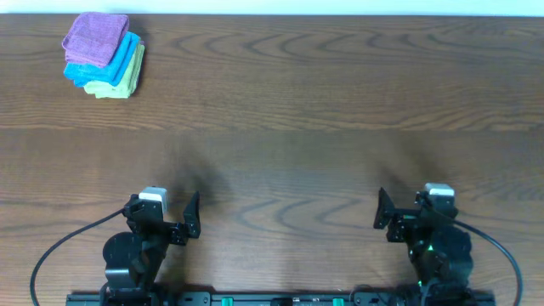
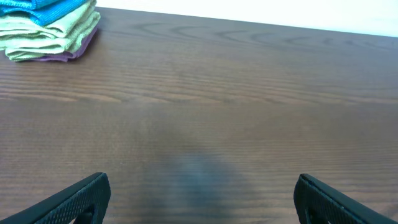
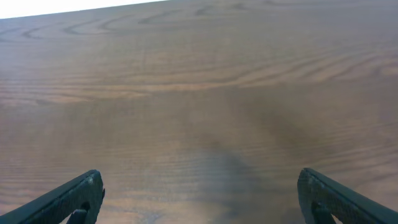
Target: Fold the cloth
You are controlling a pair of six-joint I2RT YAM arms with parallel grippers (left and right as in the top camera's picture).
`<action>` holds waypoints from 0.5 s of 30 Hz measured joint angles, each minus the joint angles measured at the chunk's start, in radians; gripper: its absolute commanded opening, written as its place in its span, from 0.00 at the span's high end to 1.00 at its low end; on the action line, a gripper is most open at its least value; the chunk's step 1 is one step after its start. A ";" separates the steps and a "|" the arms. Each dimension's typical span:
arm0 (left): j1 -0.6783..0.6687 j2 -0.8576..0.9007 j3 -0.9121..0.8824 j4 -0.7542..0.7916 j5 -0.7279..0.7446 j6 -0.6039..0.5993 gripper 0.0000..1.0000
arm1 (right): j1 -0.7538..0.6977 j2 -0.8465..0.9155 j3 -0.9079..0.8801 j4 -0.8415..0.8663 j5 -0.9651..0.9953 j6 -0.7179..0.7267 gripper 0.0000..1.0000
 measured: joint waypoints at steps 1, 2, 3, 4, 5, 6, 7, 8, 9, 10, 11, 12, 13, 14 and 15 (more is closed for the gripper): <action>0.000 0.000 0.000 0.000 0.000 0.000 0.05 | -0.001 -0.018 -0.017 0.003 0.000 0.001 0.01; 0.000 0.000 0.000 0.000 0.000 0.000 0.05 | -0.001 -0.038 -0.034 0.004 0.000 0.003 0.01; 0.000 0.000 0.000 0.000 0.000 0.000 0.05 | -0.001 -0.055 -0.047 0.004 0.000 0.004 0.01; 0.000 0.000 0.000 0.000 0.000 0.000 0.05 | -0.001 -0.069 -0.056 0.005 0.000 0.004 0.01; 0.000 0.000 0.000 0.000 0.000 0.000 0.05 | -0.001 -0.090 -0.069 0.007 0.000 0.004 0.01; 0.000 0.000 0.000 0.000 0.000 0.000 0.05 | -0.001 -0.106 -0.079 0.008 0.000 0.004 0.01; 0.000 0.000 0.000 0.000 0.000 0.000 0.05 | -0.001 -0.118 -0.090 0.010 0.000 0.004 0.01; 0.000 0.000 0.000 0.000 0.000 0.000 0.05 | -0.001 -0.120 -0.093 0.010 0.000 0.004 0.01; 0.000 0.000 0.000 0.000 0.000 0.000 0.05 | -0.001 -0.120 -0.094 0.010 0.000 0.004 0.01; 0.000 0.000 0.000 0.000 0.000 0.000 0.05 | -0.001 -0.120 -0.094 0.012 0.000 0.004 0.01; 0.000 0.000 0.000 0.000 0.000 0.000 0.05 | -0.001 -0.120 -0.094 0.013 0.000 0.004 0.01; 0.000 0.000 0.000 0.000 0.000 0.000 0.05 | -0.001 -0.120 -0.094 0.013 0.000 0.004 0.01; 0.000 0.000 0.000 0.000 0.000 0.000 0.05 | -0.001 -0.120 -0.094 0.013 0.000 0.004 0.01; 0.000 0.000 0.000 0.000 0.000 0.000 0.05 | -0.001 -0.120 -0.094 0.013 0.000 0.004 0.01; 0.000 0.000 0.000 0.000 0.000 0.000 0.05 | -0.001 -0.120 -0.094 0.013 0.000 0.004 0.01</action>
